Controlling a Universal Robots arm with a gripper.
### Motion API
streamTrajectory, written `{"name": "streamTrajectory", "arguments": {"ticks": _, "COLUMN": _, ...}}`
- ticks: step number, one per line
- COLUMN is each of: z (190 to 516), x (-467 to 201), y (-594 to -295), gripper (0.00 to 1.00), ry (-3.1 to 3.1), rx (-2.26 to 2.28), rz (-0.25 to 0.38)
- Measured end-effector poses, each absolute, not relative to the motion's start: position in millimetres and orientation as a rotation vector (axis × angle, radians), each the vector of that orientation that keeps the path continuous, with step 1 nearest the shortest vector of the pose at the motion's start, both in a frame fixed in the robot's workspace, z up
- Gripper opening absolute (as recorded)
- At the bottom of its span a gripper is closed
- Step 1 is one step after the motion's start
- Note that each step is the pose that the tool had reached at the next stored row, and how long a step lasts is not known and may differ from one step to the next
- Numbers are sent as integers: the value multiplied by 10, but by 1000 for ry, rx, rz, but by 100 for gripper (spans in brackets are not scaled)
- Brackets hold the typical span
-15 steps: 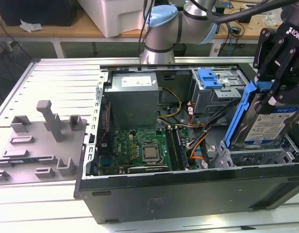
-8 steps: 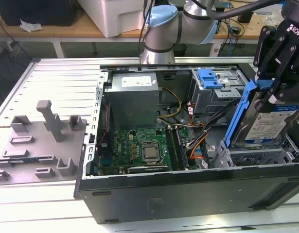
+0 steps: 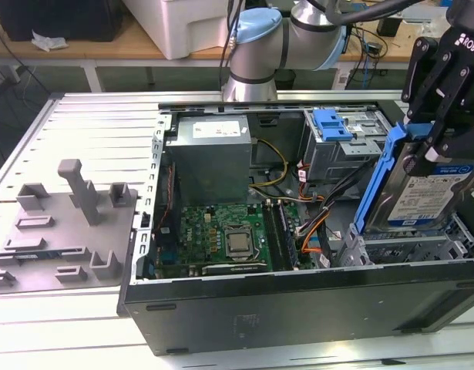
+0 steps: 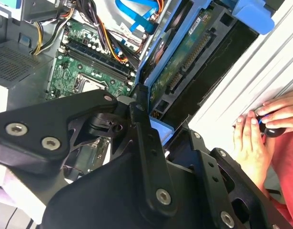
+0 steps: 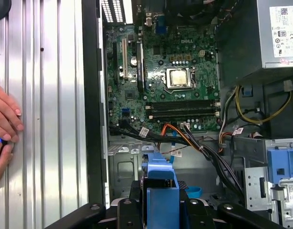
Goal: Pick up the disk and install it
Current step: 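Insert the disk into the insertion slot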
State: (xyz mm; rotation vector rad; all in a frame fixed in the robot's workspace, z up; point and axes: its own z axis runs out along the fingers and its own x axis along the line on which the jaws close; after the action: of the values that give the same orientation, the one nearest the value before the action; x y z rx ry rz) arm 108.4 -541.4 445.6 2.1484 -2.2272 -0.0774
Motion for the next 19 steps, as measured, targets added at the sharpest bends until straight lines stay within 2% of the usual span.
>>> {"name": "streamTrajectory", "arguments": {"ticks": 19, "z": 4649, "x": 1086, "y": -5412, "gripper": 37, "ry": -2231, "rx": 2143, "rz": -78}}
